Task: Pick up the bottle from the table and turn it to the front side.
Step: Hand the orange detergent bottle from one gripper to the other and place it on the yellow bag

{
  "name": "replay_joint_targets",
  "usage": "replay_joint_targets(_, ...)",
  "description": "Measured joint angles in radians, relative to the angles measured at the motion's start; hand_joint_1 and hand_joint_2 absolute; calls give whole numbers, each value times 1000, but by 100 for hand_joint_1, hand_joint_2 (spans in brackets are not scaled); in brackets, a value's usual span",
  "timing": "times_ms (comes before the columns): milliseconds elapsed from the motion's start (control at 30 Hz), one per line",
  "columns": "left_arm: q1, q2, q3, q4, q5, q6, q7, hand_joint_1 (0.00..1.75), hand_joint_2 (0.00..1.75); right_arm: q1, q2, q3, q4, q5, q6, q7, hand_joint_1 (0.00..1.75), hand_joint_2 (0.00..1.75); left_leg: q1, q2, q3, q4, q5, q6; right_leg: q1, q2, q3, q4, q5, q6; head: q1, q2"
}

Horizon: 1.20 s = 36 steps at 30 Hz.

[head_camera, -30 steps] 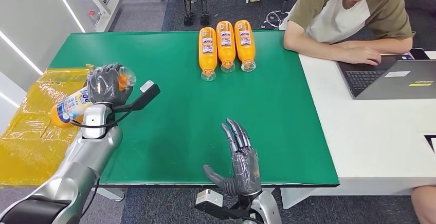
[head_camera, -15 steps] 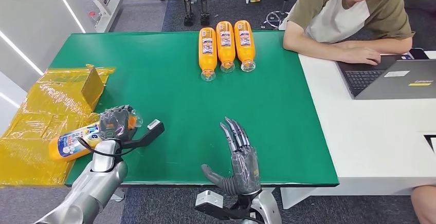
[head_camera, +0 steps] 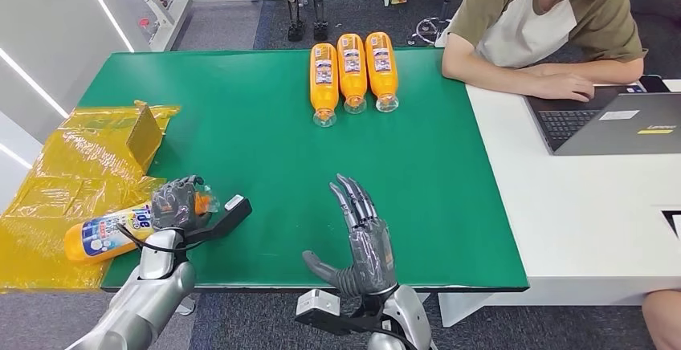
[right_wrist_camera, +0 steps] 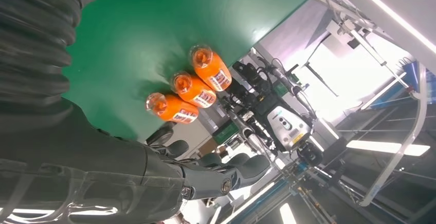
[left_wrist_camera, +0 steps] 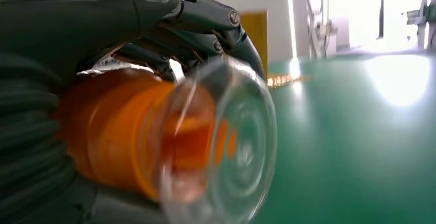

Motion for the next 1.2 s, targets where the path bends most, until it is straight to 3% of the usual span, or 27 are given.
replay_joint_targets(333, -29, -41, 223, -1, 320, -277, -331, 0, 175, -3, 0, 1, 7, -11, 7, -1, 0, 175, -1, -2, 3, -1, 0, -1, -1, -2, 3, 0, -1, 0, 0, 0)
replay_joint_targets(500, -55, -62, 322, -3, 418, -493, -473, 0, 175, -9, 0, 1, 22, -32, -2, -13, 0, 175, -1, -9, 7, -2, 1, -2, -1, -7, 9, 0, -2, 0, 0, 0)
replay_joint_targets(733, -69, -71, 402, -8, 542, -823, -729, 0, 175, -12, -3, 0, 47, -53, -37, -28, 0, 175, -1, -11, 10, -1, 2, -2, -1, -8, 12, 0, -3, 1, 0, 0)
replay_joint_targets(867, -62, -76, 409, -49, 643, -946, -826, 0, 175, -11, -6, 0, 55, -60, -46, -31, 0, 175, -1, -9, 9, -1, 2, -2, -1, -6, 10, 0, -1, -1, 0, 0)
replay_joint_targets(967, -39, -81, 371, -166, 871, -960, -836, 0, 175, -8, -7, 0, 60, -63, -46, -33, 0, 175, -1, -7, 8, -1, 2, -2, -1, -4, 8, 0, -1, -1, 0, 0)
replay_joint_targets(1067, -23, -81, 276, -323, 1138, -902, -838, 0, 175, -6, -8, 0, 62, -63, -45, -34, 0, 175, -1, -7, 6, -1, 2, -2, -1, -5, 7, 0, -1, -1, 0, 0)
replay_joint_targets(1200, 4, -100, 168, -529, 1305, -807, -839, 0, 175, -5, -8, 0, 61, -58, -40, -32, 0, 175, -1, -8, 5, -1, 1, -2, -1, -6, 6, -1, -1, -1, 0, 0)
